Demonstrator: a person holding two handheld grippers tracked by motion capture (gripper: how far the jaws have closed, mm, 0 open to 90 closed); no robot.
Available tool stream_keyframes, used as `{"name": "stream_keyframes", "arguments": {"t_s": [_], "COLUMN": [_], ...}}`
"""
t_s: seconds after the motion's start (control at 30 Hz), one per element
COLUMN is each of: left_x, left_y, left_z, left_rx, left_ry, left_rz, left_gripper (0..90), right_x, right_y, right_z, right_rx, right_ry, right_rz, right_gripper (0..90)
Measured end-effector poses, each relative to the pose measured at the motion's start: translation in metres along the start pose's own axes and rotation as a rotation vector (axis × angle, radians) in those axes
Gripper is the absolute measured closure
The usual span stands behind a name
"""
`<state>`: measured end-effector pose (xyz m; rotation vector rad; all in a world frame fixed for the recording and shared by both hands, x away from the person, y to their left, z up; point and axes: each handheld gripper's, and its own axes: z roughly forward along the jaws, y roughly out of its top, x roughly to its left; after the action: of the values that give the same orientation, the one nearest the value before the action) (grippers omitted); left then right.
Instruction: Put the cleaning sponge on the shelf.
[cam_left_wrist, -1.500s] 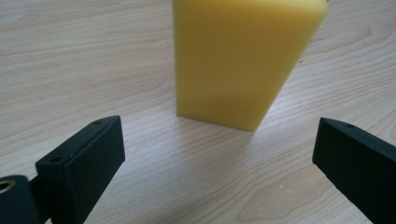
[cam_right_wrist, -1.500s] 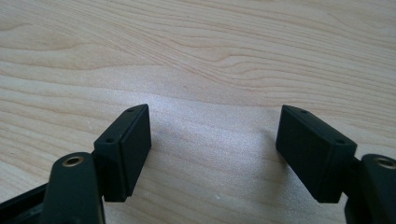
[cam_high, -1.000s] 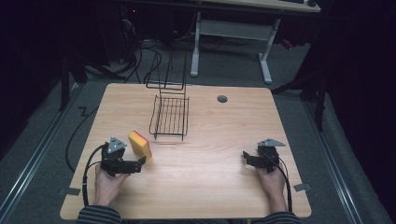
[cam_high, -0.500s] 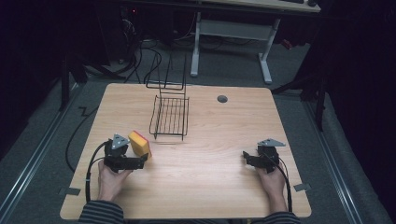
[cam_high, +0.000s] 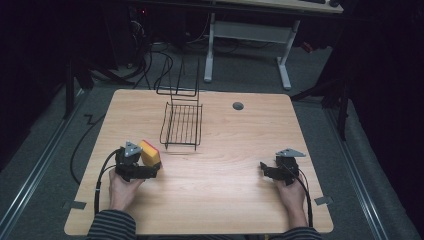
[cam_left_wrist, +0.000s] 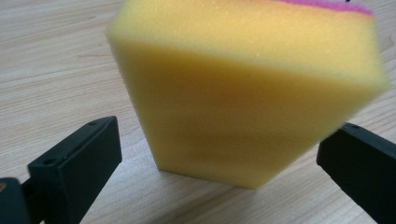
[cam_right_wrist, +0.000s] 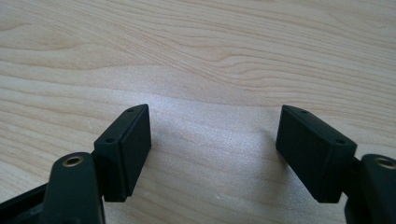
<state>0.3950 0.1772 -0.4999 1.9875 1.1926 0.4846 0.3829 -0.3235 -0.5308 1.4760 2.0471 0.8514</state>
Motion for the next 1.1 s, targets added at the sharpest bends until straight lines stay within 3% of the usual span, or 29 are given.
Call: {"name": "stream_keyframes", "arguments": {"t_s": [0.57, 0.77, 1.1], "left_x": [0.003, 0.002, 0.001], "left_y": [-0.003, -0.005, -0.006], "left_z": [0.011, 0.012, 0.008], "left_rx": [0.005, 0.009, -0.001], "left_ry": [-0.014, -0.022, -0.035], "left_rz": [-0.021, -0.003, 0.022], "left_gripper": [12.5, 19.9, 22.6], "right_x": [0.0, 0.0, 0.0], "right_y": [0.0, 0.0, 0.0], "right_z": [0.0, 0.0, 0.0], "right_rx": [0.002, 0.001, 0.001], "right_ry": [0.001, 0.001, 0.001], "right_rz": [0.0, 0.0, 0.0], "right_gripper": [26.8, 26.8, 26.8]}}
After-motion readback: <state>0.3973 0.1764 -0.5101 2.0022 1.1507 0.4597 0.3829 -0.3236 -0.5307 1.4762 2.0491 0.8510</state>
